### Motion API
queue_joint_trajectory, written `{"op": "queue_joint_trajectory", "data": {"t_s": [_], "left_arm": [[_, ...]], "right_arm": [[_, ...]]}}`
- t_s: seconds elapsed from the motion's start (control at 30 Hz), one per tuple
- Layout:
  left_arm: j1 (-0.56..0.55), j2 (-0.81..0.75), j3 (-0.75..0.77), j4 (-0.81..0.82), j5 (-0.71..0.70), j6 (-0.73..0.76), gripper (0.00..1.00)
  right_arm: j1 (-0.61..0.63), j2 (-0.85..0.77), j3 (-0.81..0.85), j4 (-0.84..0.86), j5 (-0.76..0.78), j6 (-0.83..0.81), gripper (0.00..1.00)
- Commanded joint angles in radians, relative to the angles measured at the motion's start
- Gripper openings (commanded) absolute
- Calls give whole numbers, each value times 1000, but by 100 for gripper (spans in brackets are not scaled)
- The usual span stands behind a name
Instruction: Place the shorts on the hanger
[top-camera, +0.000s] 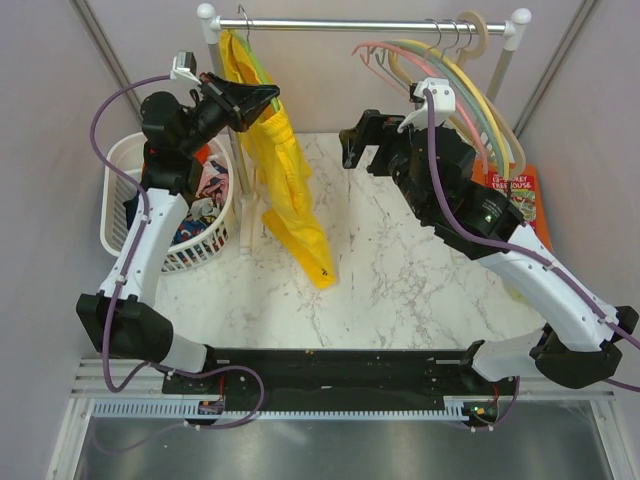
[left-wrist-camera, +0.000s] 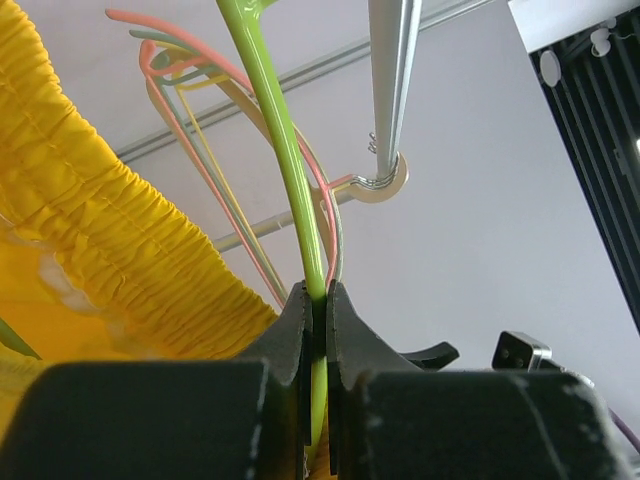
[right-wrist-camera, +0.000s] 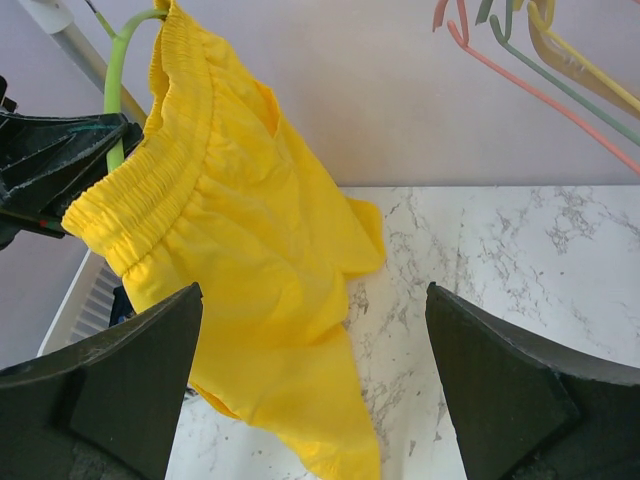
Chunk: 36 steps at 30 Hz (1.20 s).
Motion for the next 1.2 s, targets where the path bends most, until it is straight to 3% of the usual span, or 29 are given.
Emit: {"op": "queue_joint_trajectory", "data": {"t_s": [0.0,0.4,0.63,0.67,0.7,0.97,1.07,1.1,1.17], "left_arm": [[30,-6,67,143,-10,-51,2],[112,-30,-23,166,33,-49,4],[153,-110,-126,178,44,14,55],[153,-122,-154,178,47,21,66],[184,-136,-171,181,53,28,70],[292,-324,-322,215,62,83,85],[319,-386,-291,71,91,304,85],[311,-441,-283,-30,106,465,85],[308,-504,-307,-90,107,575,85]], "right_arm": [[0,-11,-3,35,9,-20,98],[-2,-34,-37,46,-3,-31,98],[-2,-68,-95,55,-3,-82,98],[-2,-74,-104,55,-3,-88,98],[-2,-90,-127,67,-2,-99,98],[-2,-174,-251,97,-9,-197,98],[-2,-211,-304,100,-25,-217,98],[-2,-228,-327,101,-34,-218,98],[-2,-243,-353,97,-61,-234,98]]}}
